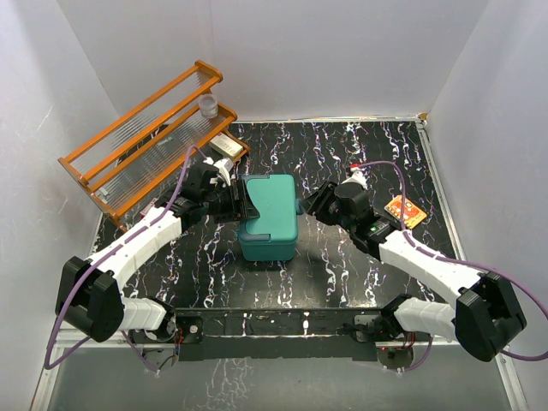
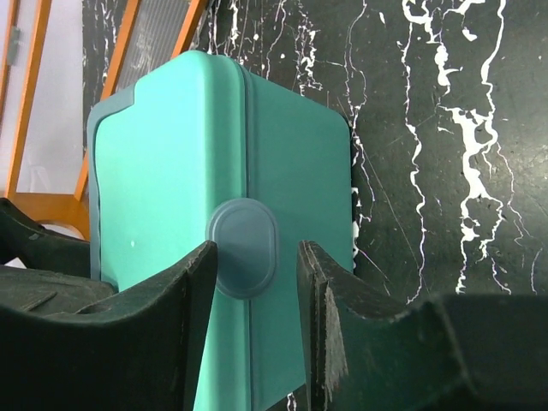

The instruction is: Organize the medicine kit

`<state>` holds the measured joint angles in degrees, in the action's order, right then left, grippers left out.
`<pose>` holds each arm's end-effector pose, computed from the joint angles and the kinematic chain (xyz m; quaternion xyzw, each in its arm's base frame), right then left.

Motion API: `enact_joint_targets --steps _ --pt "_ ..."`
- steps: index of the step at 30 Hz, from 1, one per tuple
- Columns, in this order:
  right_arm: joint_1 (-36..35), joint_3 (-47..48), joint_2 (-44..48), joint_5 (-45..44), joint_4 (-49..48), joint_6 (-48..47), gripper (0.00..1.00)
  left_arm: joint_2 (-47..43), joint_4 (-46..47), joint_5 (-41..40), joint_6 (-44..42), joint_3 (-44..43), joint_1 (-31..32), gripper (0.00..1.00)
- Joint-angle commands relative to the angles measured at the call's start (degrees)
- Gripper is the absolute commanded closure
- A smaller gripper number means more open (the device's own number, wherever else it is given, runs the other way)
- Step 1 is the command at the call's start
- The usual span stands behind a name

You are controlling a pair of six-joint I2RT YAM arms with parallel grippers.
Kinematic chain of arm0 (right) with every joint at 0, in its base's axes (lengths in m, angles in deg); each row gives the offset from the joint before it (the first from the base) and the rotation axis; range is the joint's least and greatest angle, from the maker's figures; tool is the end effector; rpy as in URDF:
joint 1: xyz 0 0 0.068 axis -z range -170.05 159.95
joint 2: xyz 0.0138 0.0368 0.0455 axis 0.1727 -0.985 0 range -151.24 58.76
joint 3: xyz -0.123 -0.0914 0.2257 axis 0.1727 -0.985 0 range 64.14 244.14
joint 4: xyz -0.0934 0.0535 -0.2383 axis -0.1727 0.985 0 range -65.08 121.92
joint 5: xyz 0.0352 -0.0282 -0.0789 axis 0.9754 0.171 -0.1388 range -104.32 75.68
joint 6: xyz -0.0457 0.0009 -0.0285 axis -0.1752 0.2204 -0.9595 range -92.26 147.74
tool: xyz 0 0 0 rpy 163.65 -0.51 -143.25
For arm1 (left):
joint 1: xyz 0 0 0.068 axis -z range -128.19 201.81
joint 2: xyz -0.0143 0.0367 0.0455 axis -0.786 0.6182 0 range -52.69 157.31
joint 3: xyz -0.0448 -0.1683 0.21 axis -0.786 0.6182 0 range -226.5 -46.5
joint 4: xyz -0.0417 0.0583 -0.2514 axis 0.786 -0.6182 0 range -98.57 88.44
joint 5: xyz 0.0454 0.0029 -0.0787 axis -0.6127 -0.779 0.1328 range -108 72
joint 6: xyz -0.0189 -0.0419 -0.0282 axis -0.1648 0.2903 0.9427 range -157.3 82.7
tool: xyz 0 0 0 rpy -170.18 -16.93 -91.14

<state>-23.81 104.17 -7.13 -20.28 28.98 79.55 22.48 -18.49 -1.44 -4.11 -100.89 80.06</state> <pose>0.2128 0.1378 0.2470 0.1614 0.8497 0.3066 0.3975 0.2492 -0.1454 0.2717 0.0251 0.8902 -0.3339 0.3088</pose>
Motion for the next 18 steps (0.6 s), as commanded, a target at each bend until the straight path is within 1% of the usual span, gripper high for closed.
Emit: enact_joint_targets --steps 1,3,9,18 --pt "0.4 -0.8 0.3 2.5 -6.3 1.2 0.58 1.7 -3.9 0.1 -1.3 1.7 0.6 0.34" --pt "0.5 -1.2 0.7 1.9 -6.6 1.8 0.55 1.7 -3.9 0.0 -1.4 1.7 0.6 0.34" --pt "0.6 -1.9 2.1 1.0 -7.3 1.8 0.53 1.8 -4.1 -0.1 -1.5 1.7 0.5 0.34" --pt "0.7 -1.4 -1.1 4.0 -8.0 1.3 0.56 1.8 -4.2 -0.2 -1.5 1.6 0.6 0.34"
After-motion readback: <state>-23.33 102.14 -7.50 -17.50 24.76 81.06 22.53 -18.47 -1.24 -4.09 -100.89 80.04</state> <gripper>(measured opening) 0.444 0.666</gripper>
